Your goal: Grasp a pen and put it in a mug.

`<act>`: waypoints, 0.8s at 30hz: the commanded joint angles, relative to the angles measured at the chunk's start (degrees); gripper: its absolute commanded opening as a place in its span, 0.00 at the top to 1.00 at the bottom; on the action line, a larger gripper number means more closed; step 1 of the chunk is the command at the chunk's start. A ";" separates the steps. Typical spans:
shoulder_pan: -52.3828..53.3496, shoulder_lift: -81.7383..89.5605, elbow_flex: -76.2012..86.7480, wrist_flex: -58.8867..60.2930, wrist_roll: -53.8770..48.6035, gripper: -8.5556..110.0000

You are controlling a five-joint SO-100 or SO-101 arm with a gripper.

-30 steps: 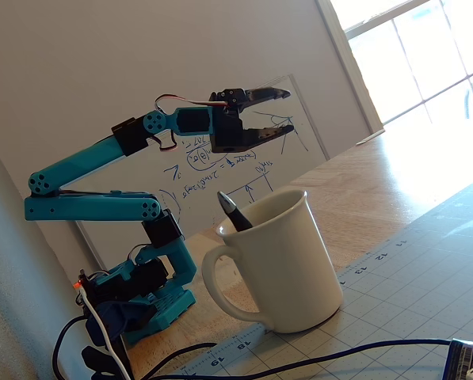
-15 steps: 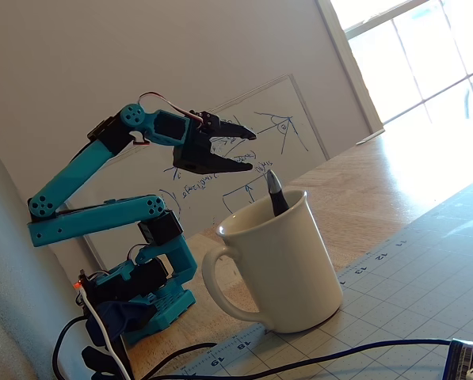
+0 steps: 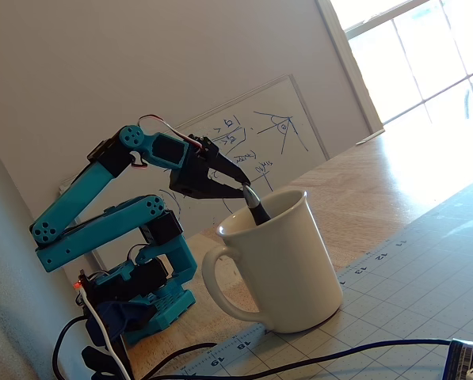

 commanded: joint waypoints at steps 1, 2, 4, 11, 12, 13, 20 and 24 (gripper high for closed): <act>-0.35 4.75 2.11 0.09 0.53 0.91; -0.09 6.42 2.90 0.09 0.53 0.91; 0.35 8.61 3.78 0.09 0.62 0.91; 0.44 10.72 4.75 4.92 0.79 0.91; 0.62 10.72 4.75 5.80 0.88 0.91; 1.05 10.72 4.75 6.59 1.23 0.91; 1.76 10.72 4.92 7.82 9.93 0.91; 1.76 10.72 7.91 7.29 10.11 0.91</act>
